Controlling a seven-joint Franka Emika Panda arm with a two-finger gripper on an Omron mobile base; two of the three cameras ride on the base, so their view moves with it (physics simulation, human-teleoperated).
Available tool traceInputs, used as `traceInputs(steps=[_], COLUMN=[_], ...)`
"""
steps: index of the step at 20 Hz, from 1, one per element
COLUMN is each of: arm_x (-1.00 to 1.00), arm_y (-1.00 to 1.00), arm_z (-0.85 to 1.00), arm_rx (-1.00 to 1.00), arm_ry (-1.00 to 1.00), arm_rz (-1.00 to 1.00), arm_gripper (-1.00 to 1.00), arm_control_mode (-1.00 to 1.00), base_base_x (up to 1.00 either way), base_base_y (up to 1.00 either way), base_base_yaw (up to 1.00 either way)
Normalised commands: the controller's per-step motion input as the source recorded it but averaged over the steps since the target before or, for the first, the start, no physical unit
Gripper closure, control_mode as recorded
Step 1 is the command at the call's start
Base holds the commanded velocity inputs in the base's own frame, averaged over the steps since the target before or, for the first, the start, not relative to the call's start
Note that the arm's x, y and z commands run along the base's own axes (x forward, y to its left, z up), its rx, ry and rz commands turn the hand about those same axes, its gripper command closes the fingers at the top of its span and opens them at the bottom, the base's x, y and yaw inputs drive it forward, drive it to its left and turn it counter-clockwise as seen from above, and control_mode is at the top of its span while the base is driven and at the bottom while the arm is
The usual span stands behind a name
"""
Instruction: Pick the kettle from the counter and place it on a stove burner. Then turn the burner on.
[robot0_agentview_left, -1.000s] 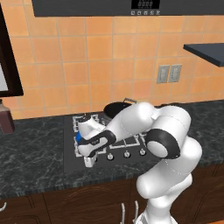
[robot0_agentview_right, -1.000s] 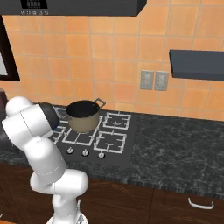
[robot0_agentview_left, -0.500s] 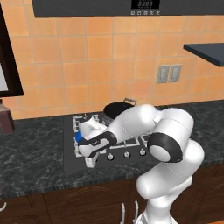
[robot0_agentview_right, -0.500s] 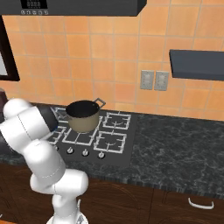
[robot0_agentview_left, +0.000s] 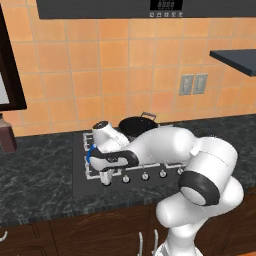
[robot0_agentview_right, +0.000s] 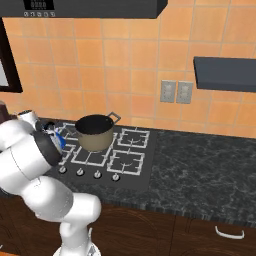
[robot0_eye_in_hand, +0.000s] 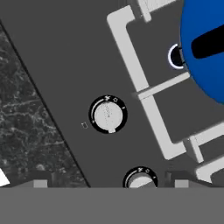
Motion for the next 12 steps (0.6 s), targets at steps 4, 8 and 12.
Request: traceInputs(steps=[4,8,12], arm_x=[-0.27,-0.34,-0.12], arm_y=[-0.20,-0.52,-0.73], arm_z=[1.00,0.90,0.69], arm_rx=[0.03,0.03,0.02], arm_ry=[-0.04,0.00,0.02], arm_rz=[-0.05,-0.14,-0.22], arm_gripper=[-1.00,-1.00,-1.00], arm_control_mode=[-1.00,-1.00,-1.00], base_base_x=[0.00,0.00,0.00], base_base_y=[0.00,0.00,0.00], base_base_yaw=[0.00,0.00,0.00])
